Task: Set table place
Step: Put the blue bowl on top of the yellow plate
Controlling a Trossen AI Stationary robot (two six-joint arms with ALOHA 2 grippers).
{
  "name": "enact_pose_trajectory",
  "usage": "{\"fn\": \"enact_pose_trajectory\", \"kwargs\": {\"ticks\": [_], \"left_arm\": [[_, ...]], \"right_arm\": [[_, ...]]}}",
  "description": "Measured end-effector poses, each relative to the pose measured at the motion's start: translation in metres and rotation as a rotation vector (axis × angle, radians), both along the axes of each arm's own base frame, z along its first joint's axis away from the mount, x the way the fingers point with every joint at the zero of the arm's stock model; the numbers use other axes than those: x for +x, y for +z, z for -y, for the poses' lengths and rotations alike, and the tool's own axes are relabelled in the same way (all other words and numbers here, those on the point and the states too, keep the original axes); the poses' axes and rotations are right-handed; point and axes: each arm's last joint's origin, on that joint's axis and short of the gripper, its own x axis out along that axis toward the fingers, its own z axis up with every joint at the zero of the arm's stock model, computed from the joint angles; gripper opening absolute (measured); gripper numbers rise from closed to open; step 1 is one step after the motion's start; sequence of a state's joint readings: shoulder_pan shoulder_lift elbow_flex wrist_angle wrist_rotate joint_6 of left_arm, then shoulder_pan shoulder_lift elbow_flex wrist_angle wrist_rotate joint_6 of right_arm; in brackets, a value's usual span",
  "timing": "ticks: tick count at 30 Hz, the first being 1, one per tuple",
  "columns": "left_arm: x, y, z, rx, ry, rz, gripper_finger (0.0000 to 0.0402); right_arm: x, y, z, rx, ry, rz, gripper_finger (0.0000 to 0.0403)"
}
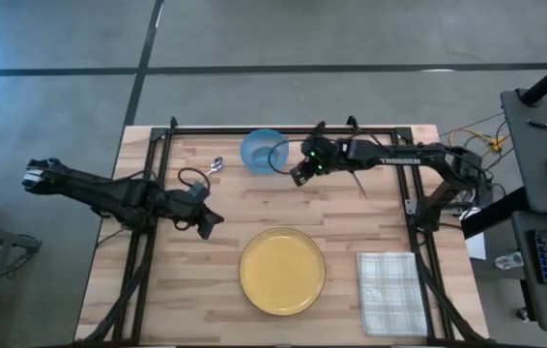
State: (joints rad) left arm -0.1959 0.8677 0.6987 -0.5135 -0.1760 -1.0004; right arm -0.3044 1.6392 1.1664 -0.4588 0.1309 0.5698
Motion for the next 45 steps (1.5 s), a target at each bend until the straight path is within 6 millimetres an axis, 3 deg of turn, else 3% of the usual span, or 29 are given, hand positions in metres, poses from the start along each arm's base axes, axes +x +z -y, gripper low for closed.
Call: {"fn": "enact_pose_trajectory", "kwargs": {"ticks": [7,13,20,28,45], "left_arm": [[0.004,0.015,0.0,0.138,-0.091,0.044,0.0],[0.003,0.009,0.0,0.101,-0.065,0.02,0.0],[0.004,0.007,0.001,0.099,-0.062,0.006,0.0],[0.009,-0.002,0.001,0.114,-0.067,-0.039,0.0],[0.004,-0.018,0.0,0.144,-0.086,-0.127,0.0]], "right_arm": [[0.043,0.01,0.007,-0.238,0.428,-0.136,0.0136],[0.074,-0.006,0.023,-0.268,0.57,-0.296,0.0136],[0.105,-0.014,0.029,-0.278,0.721,-0.408,0.0137],[0.128,-0.011,0.027,-0.3,0.833,-0.459,0.0137],[0.14,-0.029,0.021,-0.286,0.889,-0.508,0.0139]]}}
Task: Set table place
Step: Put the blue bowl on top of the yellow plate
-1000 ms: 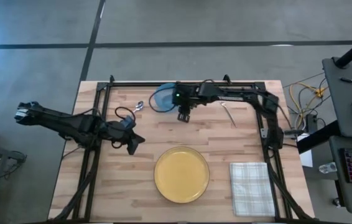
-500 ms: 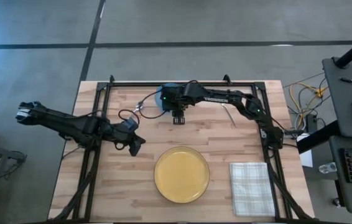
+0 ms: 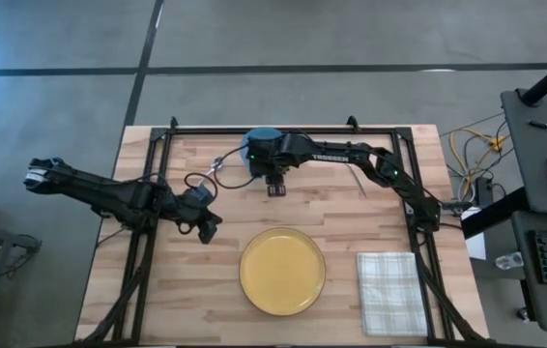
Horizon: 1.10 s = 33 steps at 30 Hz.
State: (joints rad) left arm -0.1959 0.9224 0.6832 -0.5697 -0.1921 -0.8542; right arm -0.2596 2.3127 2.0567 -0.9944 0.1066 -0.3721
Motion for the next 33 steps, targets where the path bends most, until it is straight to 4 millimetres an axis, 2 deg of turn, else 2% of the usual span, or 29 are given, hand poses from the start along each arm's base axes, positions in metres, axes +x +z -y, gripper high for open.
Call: {"fn": "enact_pose_trajectory", "kwargs": {"ticks": [19,33], "left_arm": [[-0.003,-0.006,-0.001,0.001,0.001,-0.011,0.0],[-0.003,-0.008,-0.001,0.001,0.001,-0.017,0.0]], "right_arm": [[0.006,0.002,0.015,-0.179,-0.021,0.059,0.0137],[0.004,-0.008,0.016,-0.143,-0.02,0.056,0.0137]]}}
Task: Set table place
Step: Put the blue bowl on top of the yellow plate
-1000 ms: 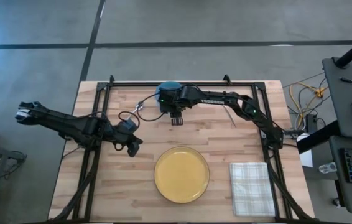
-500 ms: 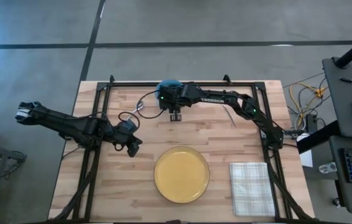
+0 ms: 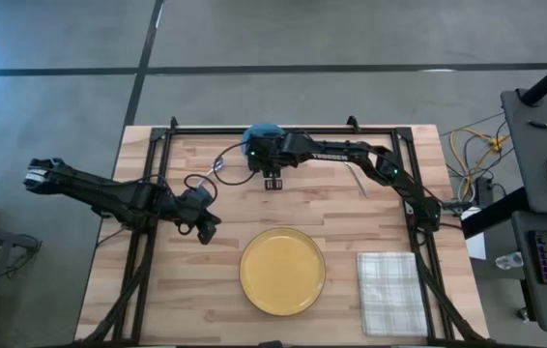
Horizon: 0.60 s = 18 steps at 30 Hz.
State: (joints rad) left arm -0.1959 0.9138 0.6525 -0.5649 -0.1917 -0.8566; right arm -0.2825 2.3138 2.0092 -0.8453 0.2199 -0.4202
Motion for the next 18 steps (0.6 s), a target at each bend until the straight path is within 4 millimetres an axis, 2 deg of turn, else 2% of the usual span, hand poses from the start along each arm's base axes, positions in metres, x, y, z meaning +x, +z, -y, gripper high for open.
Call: {"fn": "enact_pose_trajectory", "kwargs": {"ticks": [5,9,18], "left_arm": [[0.0,0.0,0.0,0.0,0.0,0.002,0.0],[0.0,0.0,0.0,-0.001,0.0,0.003,0.0],[0.0,-0.001,0.0,0.0,0.0,0.0,0.0]], "right_arm": [[-0.002,-0.012,0.003,-0.003,-0.01,-0.006,0.0137],[-0.002,-0.018,0.005,-0.049,-0.022,0.007,0.0121],[-0.006,-0.029,0.008,-0.058,-0.057,-0.013,0.0018]]}}
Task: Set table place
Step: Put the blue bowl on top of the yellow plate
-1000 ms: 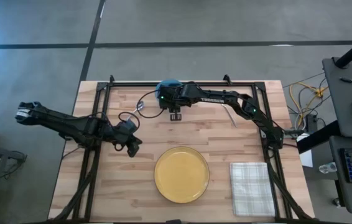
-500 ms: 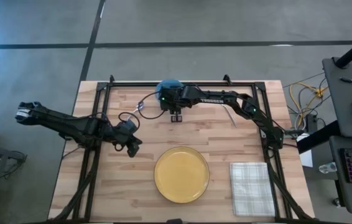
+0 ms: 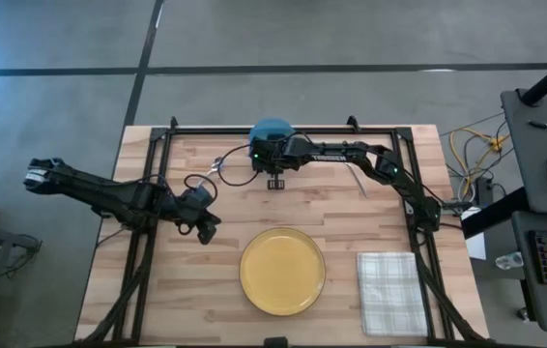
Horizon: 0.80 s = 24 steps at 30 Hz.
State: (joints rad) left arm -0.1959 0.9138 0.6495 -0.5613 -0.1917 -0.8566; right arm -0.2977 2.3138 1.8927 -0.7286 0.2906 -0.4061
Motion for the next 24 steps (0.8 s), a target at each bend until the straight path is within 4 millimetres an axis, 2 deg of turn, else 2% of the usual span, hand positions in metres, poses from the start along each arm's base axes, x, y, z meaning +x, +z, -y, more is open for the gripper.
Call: {"fn": "enact_pose_trajectory", "kwargs": {"ticks": [4,9,16,21,24], "left_arm": [[0.0,0.0,0.0,0.002,-0.002,0.0,0.0],[-0.001,-0.001,0.0,0.007,-0.005,-0.009,0.0],[-0.001,-0.001,0.0,0.006,-0.007,-0.009,0.0],[-0.003,0.0,0.005,0.015,-0.086,-0.008,0.0],[-0.003,0.0,0.009,0.02,-0.121,-0.006,0.0]], "right_arm": [[0.0,0.005,-0.004,0.02,-0.035,-0.002,0.001],[-0.001,0.036,-0.03,0.066,-0.038,0.01,0.0009],[-0.019,0.081,-0.099,0.21,0.017,-0.022,0.0009],[-0.028,0.099,-0.158,0.269,-0.026,0.01,0.0009],[-0.033,0.101,-0.2,0.309,-0.056,0.019,0.0009]]}}
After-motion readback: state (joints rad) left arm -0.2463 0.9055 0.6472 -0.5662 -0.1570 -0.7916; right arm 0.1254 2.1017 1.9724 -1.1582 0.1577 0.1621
